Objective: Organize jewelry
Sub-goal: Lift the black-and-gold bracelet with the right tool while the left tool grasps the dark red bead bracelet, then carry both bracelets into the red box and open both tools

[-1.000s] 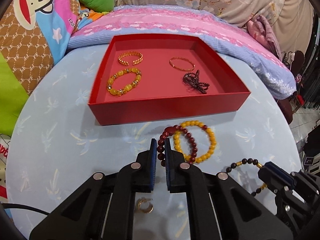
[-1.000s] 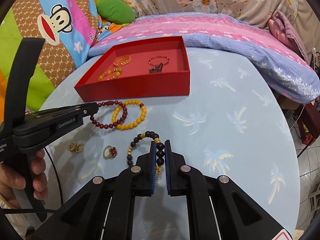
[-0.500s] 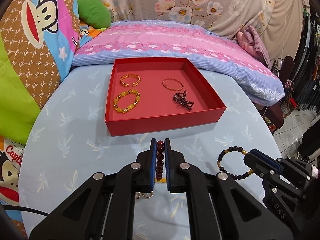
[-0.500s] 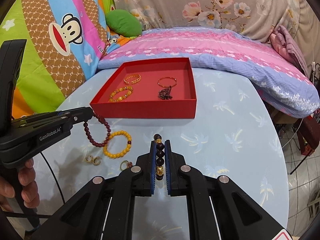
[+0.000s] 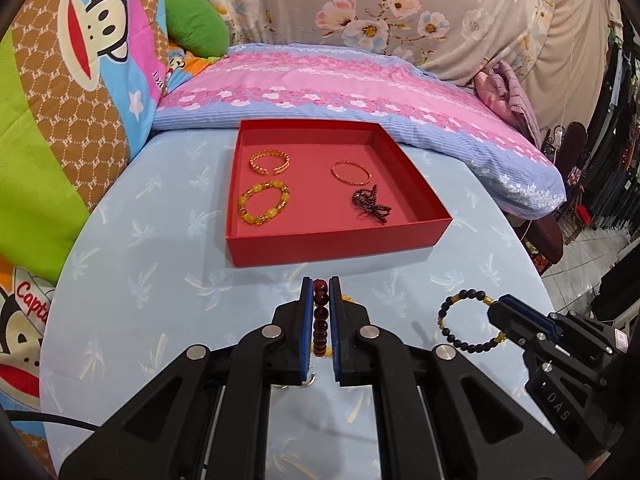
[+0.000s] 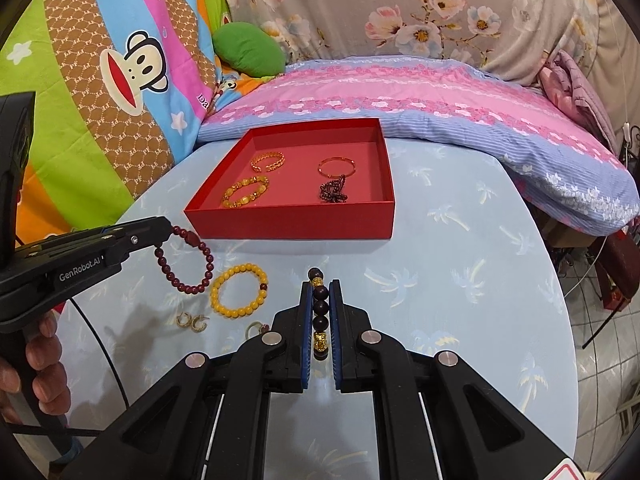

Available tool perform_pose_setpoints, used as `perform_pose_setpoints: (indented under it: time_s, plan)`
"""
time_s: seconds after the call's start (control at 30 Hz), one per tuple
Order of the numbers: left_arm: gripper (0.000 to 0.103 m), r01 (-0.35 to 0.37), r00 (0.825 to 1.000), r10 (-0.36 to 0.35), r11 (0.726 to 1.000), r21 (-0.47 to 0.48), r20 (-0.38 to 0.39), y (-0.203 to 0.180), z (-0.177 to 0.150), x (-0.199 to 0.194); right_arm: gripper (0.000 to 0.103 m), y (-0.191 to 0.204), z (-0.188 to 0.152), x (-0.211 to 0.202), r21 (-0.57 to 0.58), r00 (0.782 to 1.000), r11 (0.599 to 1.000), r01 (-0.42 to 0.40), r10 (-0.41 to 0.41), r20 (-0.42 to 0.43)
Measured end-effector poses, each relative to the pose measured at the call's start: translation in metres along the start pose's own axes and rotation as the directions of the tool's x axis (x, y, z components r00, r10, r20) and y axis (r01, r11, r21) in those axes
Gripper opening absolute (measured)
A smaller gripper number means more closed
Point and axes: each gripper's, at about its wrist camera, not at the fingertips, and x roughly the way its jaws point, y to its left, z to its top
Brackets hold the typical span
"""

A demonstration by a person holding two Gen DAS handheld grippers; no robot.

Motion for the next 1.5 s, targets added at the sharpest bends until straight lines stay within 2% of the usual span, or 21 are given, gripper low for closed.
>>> perform_pose_setpoints:
  time_s: [0.37,0.57,0.73,1.1,1.5]
  plan:
    - [0.008,-0.021,1.0,0.021,1.0,-0.017,0.004,0.016,-0.001,-0.008,0.008,-0.001,0.005,-0.001,-0.004,1.0,1.0,-0.001,0.001,0.018]
    - [0.008,-0.007,1.0,0.007,1.0,0.003,0.028,0.008,0.018,-0.005,0.008,-0.001,0.031,0.005,-0.017,0.999,1.0,-0.004,0.005,0.047]
    - [0.008,0.015,0.998,-0.017,0.999,0.04,0.056,-0.006,0.047,0.006,0.008,-0.005,0.063,0.021,-0.011,0.998,1.0,-0.029,0.03,0.063]
    - [0.008,0.037,0.997,-0.041,0.997,0.06,0.063,-0.016,0.104,0.062,0.008,-0.01,0.133,0.076,0.01,0.994,0.999,-0.046,0.044,0.097]
    - [0.008,0.002,1.0,-0.002,0.999,0.036,-0.013,0.003,0.114,0.129,0.008,-0.01,0.148,0.145,0.007,0.999,0.999,-0.048,0.048,0.023]
